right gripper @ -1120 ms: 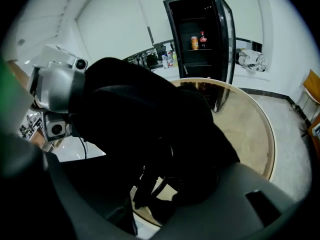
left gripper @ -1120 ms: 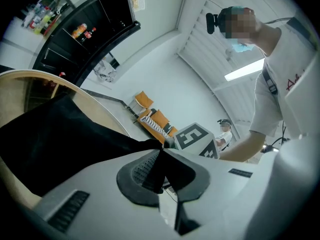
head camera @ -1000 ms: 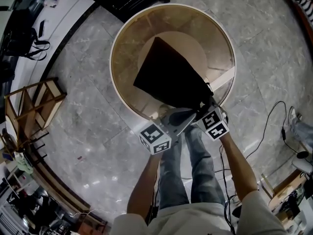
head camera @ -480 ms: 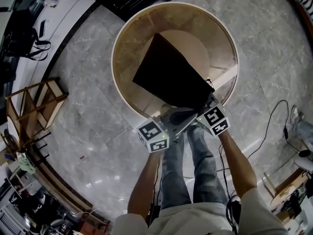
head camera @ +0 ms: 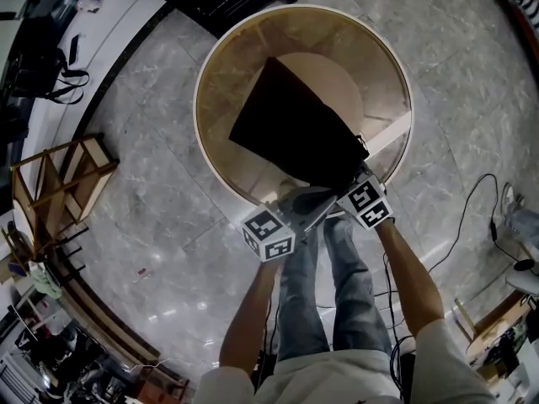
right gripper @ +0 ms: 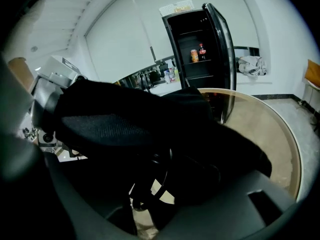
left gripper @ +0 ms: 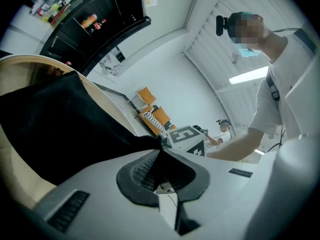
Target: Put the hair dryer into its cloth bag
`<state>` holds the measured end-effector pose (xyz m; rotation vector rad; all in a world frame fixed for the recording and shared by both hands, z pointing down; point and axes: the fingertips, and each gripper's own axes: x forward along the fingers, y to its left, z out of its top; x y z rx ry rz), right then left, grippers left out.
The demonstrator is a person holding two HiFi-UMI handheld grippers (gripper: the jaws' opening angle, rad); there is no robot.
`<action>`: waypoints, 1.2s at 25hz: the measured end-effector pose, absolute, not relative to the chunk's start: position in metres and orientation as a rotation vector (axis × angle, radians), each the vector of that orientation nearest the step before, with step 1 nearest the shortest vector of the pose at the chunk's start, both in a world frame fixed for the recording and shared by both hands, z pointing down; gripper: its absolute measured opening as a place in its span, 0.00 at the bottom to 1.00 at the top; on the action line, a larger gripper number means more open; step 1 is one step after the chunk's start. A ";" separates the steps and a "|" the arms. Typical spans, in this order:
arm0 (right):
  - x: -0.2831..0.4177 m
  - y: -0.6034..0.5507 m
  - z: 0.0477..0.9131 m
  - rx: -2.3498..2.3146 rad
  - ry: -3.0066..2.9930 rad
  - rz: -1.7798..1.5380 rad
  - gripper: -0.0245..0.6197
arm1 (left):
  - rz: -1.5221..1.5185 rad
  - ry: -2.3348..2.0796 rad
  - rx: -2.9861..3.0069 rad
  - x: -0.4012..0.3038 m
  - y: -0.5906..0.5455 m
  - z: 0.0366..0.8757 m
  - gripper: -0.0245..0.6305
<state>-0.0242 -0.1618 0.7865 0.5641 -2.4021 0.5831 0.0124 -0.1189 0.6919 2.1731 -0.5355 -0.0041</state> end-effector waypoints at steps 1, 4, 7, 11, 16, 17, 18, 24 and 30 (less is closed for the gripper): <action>-0.022 -0.161 0.789 0.569 -2.390 0.598 0.38 | -0.006 -0.545 2.171 0.012 -0.119 0.693 0.09; -0.015 -0.163 0.792 0.579 -2.356 0.592 0.46 | -0.001 -0.566 2.167 0.010 -0.120 0.696 0.10; -0.006 -0.162 0.790 0.588 -2.350 0.565 0.49 | 0.017 -0.598 2.167 0.009 -0.118 0.698 0.10; 0.006 -0.157 0.774 0.611 -2.363 0.565 0.50 | 0.021 -0.628 2.171 0.007 -0.117 0.693 0.16; 0.037 -0.139 0.743 0.724 -2.362 0.614 0.50 | 0.036 -0.705 2.186 0.000 -0.115 0.674 0.28; 0.043 -0.138 0.734 0.760 -2.367 0.626 0.50 | 0.040 -0.725 2.193 -0.002 -0.116 0.668 0.28; 0.048 -0.138 0.725 0.793 -2.372 0.635 0.49 | 0.044 -0.742 2.200 -0.003 -0.117 0.662 0.28; 0.055 -0.160 0.662 0.931 -2.436 0.621 0.35 | 0.035 -0.875 2.253 -0.022 -0.138 0.617 0.24; 0.060 -0.179 0.584 1.078 -2.528 0.536 0.11 | 0.029 -1.042 2.340 -0.036 -0.146 0.558 0.09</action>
